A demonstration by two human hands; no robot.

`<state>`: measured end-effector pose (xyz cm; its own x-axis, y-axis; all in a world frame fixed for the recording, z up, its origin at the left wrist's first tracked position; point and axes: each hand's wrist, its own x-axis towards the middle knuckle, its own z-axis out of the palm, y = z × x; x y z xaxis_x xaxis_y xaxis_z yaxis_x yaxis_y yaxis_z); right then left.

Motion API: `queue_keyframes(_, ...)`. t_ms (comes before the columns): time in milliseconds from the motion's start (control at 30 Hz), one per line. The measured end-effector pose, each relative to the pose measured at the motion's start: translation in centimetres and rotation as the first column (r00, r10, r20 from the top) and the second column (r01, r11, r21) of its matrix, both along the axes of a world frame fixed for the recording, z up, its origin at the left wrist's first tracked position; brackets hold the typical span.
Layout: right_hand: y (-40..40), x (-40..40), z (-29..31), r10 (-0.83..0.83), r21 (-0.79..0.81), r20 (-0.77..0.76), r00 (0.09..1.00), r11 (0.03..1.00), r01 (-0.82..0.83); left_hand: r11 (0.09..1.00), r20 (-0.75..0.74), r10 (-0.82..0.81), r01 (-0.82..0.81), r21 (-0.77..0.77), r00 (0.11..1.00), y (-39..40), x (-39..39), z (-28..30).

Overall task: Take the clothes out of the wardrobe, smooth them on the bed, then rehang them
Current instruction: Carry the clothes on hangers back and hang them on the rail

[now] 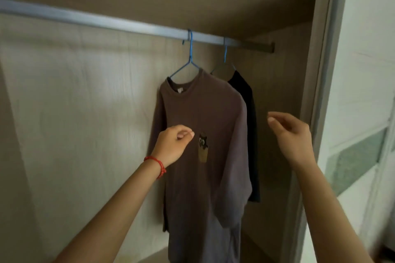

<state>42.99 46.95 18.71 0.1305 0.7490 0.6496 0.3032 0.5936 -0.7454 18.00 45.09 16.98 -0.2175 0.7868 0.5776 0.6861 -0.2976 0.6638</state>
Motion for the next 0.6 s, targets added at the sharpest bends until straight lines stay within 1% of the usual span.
queue_keyframes(67, -2.0, 0.0, -3.7, 0.002, -0.061, 0.005, 1.0, 0.998, -0.001, 0.998, 0.045, -0.031, 0.034, -0.061, 0.999, -1.5, -0.1, -2.9)
queue_keyframes(133, -3.8, -0.1, -8.0, 0.006, -0.154, 0.008, 1.0, 0.988, -0.005, 0.989, 0.124, -0.055, 0.071, -0.129, 0.991, -2.8, -0.3, -6.3)
queue_keyframes(200, -5.4, -0.3, -12.6, 0.018, -0.273, 0.012, 1.0, 0.962, -0.014, 0.976, 0.207, -0.031, 0.075, -0.205, 0.978, -4.2, -0.3, -10.2)
queue_keyframes(267, -6.8, -0.4, -17.3, 0.046, -0.406, 0.034, 0.998, 0.914, -0.028, 0.953, 0.265, 0.011, 0.07, -0.294, 0.964, -5.7, -0.3, -14.5)
queue_keyframes(433, -10.2, -0.7, -28.0, 0.128, -0.676, 0.1, 0.987, 0.737, -0.027, 0.848, 0.384, 0.115, 0.111, -0.518, 0.916, -11.6, 0.1, -24.7)
queue_keyframes(533, -12.2, -1.4, -33.5, 0.246, -0.817, 0.138, 0.959, 0.576, -0.03, 0.797, 0.418, 0.244, 0.065, -0.6, 0.875, -16.5, -0.1, -30.3)
queue_keyframes(567, -12.5, -1.6, -35.3, 0.289, -0.849, 0.132, 0.948, 0.526, -0.042, 0.769, 0.431, 0.301, 0.05, -0.637, 0.851, -18.1, -0.1, -32.2)
queue_keyframes(600, -12.9, -1.7, -36.9, 0.334, -0.866, 0.14, 0.932, 0.498, -0.049, 0.725, 0.427, 0.369, 0.032, -0.688, 0.826, -19.8, 0.0, -33.6)
